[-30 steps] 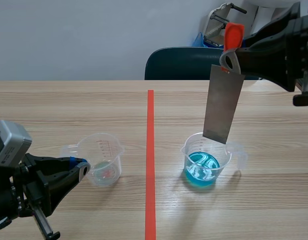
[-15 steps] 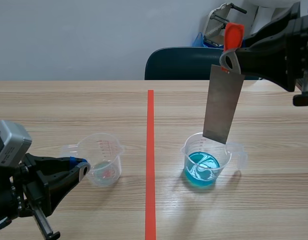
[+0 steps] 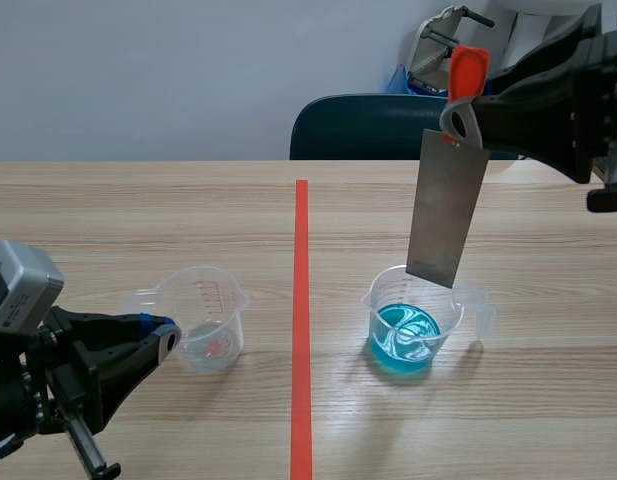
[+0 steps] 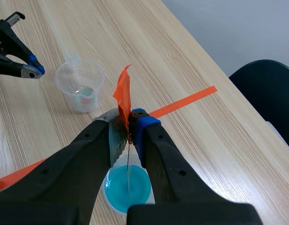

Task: Do the redox reaction experiment

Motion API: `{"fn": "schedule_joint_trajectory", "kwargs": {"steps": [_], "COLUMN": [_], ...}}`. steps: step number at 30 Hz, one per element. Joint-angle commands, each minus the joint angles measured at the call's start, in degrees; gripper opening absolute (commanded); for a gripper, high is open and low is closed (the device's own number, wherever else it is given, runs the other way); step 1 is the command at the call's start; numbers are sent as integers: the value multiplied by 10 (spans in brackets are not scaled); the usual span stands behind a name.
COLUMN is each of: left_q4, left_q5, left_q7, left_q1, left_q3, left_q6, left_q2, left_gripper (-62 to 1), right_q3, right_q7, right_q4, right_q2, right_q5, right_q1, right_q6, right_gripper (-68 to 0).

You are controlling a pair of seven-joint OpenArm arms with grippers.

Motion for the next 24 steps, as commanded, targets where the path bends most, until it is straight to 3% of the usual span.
{"fn": "schedule_joint_trajectory", "kwargs": {"steps": [1,12,24], "left_q4": [8,8,8], "left_q5": [-2,-2,-2], "left_q7": [-10,-10,-10], "left_q1": [-3,-3,-3], "left_q3": [-3,-3,-3], "left_q6": [-4,-4,-4], "left_q2": [5,5,5], "left_gripper": [-487,-53,-37], "right_q3": [4,4,4], "right_q7": [6,6,6], "right_q4": [10,10,10], "right_q2": [9,9,9], "right_q5": [9,9,9], "right_q1": [8,8,8], "right_q6": [4,4,4], "right_gripper": [-669,-669,-669]}}
